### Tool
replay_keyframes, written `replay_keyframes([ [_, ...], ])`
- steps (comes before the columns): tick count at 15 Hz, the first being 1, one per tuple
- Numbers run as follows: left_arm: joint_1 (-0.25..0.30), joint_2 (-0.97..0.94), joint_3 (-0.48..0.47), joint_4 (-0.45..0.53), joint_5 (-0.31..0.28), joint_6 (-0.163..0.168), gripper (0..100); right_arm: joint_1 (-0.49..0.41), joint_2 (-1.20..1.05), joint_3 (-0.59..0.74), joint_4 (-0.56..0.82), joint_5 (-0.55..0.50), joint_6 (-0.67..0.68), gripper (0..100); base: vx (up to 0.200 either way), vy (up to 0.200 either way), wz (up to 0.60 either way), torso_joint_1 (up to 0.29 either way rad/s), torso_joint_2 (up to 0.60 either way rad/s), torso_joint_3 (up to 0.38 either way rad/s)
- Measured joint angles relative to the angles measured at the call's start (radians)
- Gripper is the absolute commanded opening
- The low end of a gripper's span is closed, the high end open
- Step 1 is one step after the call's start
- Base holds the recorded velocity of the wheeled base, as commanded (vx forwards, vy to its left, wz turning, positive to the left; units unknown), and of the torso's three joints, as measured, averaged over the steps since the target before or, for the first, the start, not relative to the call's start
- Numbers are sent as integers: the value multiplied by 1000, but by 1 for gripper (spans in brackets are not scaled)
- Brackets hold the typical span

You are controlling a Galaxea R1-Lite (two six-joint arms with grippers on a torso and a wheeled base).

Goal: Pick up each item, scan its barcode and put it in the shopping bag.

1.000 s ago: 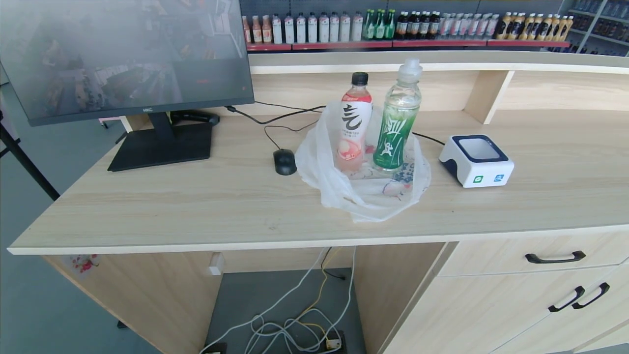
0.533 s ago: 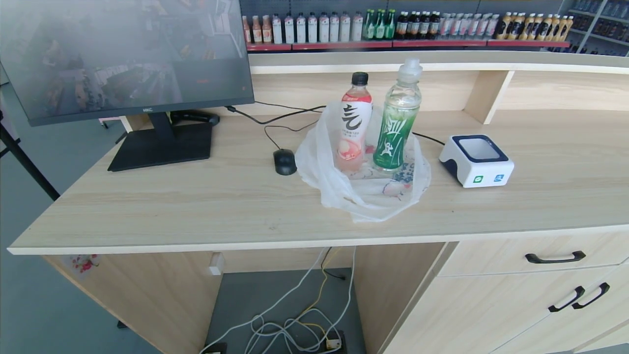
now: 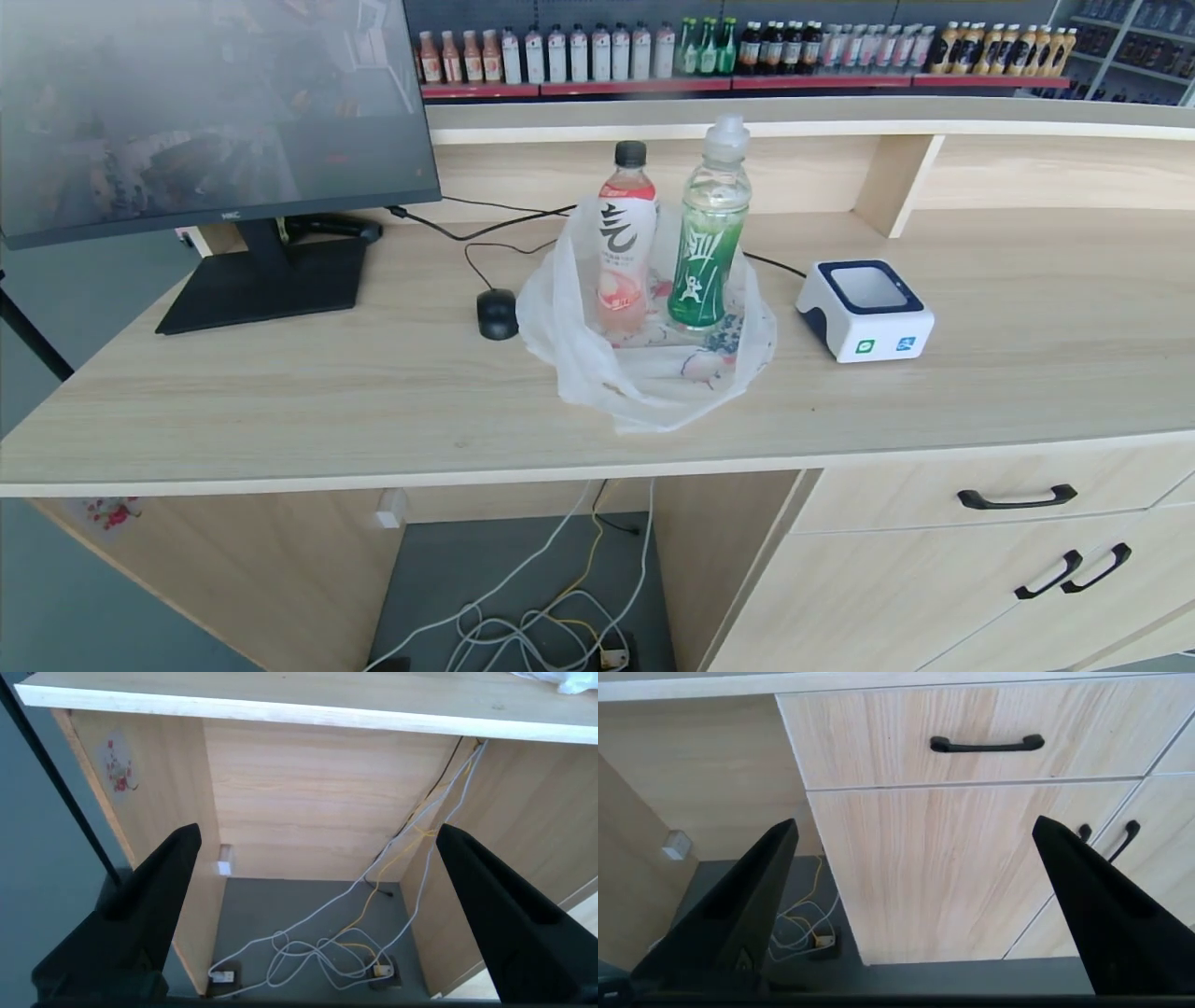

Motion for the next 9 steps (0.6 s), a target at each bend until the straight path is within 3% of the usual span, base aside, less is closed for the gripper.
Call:
replay_keyframes([
  [9, 1, 0, 0, -2, 1, 0, 100, 0, 0, 0, 0, 0, 3, 100, 0, -200, 0, 2, -1, 2],
])
